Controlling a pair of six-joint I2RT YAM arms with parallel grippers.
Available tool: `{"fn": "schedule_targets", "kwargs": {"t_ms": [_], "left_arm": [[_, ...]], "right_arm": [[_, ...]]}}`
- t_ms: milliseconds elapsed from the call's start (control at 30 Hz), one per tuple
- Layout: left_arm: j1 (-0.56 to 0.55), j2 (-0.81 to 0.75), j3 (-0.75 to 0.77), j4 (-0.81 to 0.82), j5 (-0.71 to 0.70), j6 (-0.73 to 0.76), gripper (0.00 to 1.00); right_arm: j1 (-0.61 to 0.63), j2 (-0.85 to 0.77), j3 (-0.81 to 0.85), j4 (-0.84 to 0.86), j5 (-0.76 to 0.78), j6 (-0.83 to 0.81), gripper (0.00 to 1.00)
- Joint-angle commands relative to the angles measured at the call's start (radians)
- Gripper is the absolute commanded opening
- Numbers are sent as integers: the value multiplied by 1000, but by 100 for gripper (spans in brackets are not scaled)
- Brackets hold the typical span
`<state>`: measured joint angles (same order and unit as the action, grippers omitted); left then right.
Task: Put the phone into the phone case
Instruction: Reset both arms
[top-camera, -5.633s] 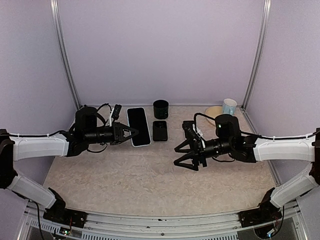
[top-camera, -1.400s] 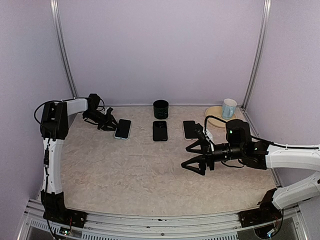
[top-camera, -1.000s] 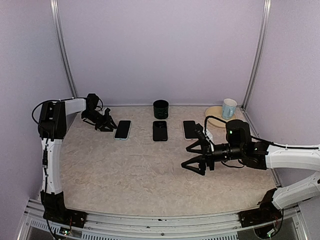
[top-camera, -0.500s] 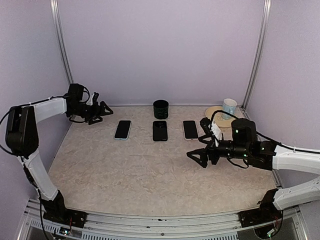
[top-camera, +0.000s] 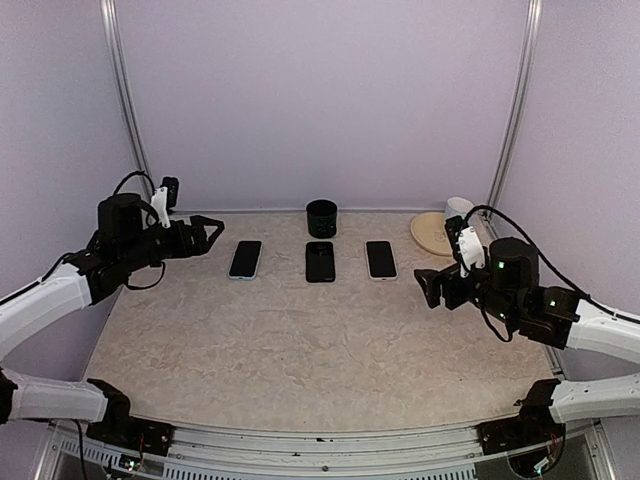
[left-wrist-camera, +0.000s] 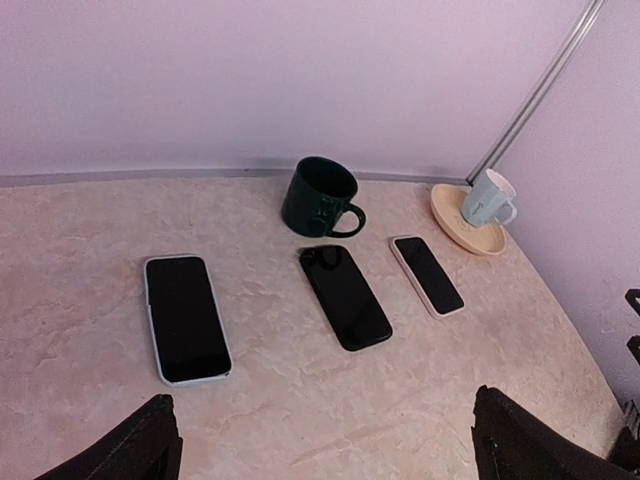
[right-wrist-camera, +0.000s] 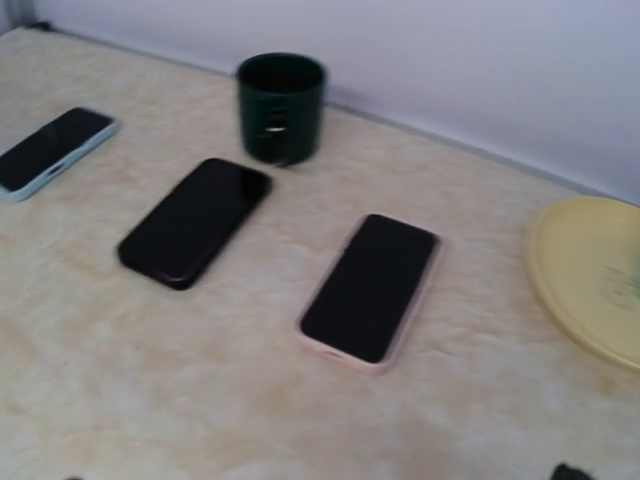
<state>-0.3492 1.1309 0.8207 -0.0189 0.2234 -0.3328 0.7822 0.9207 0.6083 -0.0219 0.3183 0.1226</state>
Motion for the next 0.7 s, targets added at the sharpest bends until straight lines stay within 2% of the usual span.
{"fn": "schedule_targets", "kwargs": {"t_ms": [0,133,300,667], "left_arm": [[-13,-135,-112,94,-176,8,99],[-16,-231,-160,34,-218,34,99],[-23,-320,-215,-12,-218,44,99],[-28,-641,-409,48,-249,103,99]], "right_arm": [[-7,-90,-44,-39,130,50,100],[-6,-188,-49,-91,185,84,100],[-6,-284,-22,-161,147,46,100],[-6,-281,-13,-249,130,61,100]]}}
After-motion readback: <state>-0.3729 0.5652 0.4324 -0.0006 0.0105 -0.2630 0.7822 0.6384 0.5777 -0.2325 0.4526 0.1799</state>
